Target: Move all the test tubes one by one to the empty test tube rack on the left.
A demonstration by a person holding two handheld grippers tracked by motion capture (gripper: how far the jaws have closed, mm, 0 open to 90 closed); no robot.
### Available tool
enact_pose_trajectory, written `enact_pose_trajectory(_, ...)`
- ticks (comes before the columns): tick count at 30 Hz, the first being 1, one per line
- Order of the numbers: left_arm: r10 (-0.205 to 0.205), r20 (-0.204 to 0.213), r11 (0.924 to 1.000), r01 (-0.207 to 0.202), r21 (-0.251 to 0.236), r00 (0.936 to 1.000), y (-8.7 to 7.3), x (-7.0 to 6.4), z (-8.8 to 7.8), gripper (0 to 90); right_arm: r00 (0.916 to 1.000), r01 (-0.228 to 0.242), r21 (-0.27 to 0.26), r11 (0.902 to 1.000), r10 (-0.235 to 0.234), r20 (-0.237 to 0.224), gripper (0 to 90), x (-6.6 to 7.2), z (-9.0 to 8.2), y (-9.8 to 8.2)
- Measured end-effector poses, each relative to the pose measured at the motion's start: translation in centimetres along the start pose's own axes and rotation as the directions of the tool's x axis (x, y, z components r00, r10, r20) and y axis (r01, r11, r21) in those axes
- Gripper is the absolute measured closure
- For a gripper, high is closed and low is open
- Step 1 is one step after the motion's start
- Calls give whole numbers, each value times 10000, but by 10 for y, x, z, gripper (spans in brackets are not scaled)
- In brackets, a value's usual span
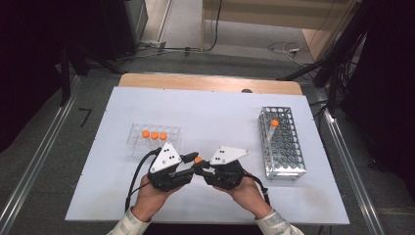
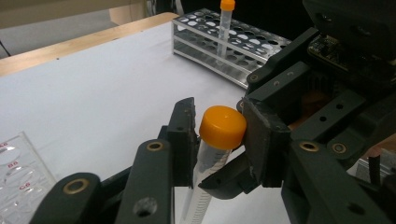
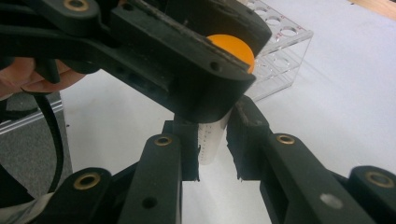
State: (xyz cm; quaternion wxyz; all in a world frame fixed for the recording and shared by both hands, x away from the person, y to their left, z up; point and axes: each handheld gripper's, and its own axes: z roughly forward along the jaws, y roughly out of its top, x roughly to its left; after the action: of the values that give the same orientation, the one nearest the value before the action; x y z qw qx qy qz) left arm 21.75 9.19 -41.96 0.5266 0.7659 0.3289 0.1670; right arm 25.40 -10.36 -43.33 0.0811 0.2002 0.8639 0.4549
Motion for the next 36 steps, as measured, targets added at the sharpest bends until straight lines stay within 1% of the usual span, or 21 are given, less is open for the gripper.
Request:
enact_pose_trajectory(1, 0, 1, 10000, 0, 6, 10000, 0, 0, 0, 682, 10000, -28, 7, 10000, 28, 5, 721, 0, 0, 0)
enact_pose_trajectory(11, -13, -26, 10000, 13, -46, 10000, 0, 0, -1, 701, 10000, -95, -1, 10000, 95, -23, 710, 0, 0, 0)
enact_pose_trajectory(12, -34, 0, 10000, 34, -64, 10000, 0, 0, -1, 702, 10000, -53, -42, 10000, 53, -42, 677, 0, 0, 0)
enact_pose_trajectory(14, -47, -53, 9999, 46, -134, 10000, 0, 0, -2, 702, 9999, -38, -23, 10000, 38, -149, 530, 0, 0, 0)
enact_pose_trajectory(15, -67, -39, 9999, 66, -151, 10000, 1, 1, -3, 702, 9998, -32, 34, 10000, 33, -210, 476, 1, 0, 1)
enact_pose_trajectory(17, -137, -92, 9996, 135, -250, 9999, 1, 2, -5, 703, 9999, 64, 131, 9999, -63, -130, 375, 2, 1, 1)
enact_pose_trajectory(18, -149, -105, 9996, 146, -235, 9998, 2, 4, -6, 702, 10000, 16, 137, 9999, -15, -81, 341, 0, 1, 1)
enact_pose_trajectory(20, -235, -146, 9992, 230, -334, 9996, 2, 5, -9, 702, 9997, -222, 124, 9997, 223, -86, 316, -3, -1, 1)
enact_pose_trajectory(22, -280, -169, 9987, 273, -420, 9995, 2, 8, -12, 702, 9995, -325, 49, 9995, 325, 27, 300, -6, -5, 1)
enact_pose_trajectory(26, -508, -194, 9969, 495, -615, 9985, 5, 14, -20, 702, 9990, -388, -48, 9992, 388, 211, 280, -10, -13, 0)
enact_pose_trajectory(30, -673, -365, 9936, 636, -933, 9971, 8, 20, -30, 702, 9979, -502, -104, 9987, 506, 394, 279, -15, -20, -2)
enact_pose_trajectory(36, -1030, -638, 9888, 953, -1145, 9926, 12, 36, -48, 702, 9962, -657, -17, 9978, 657, 571, 268, -21, -25, -6)
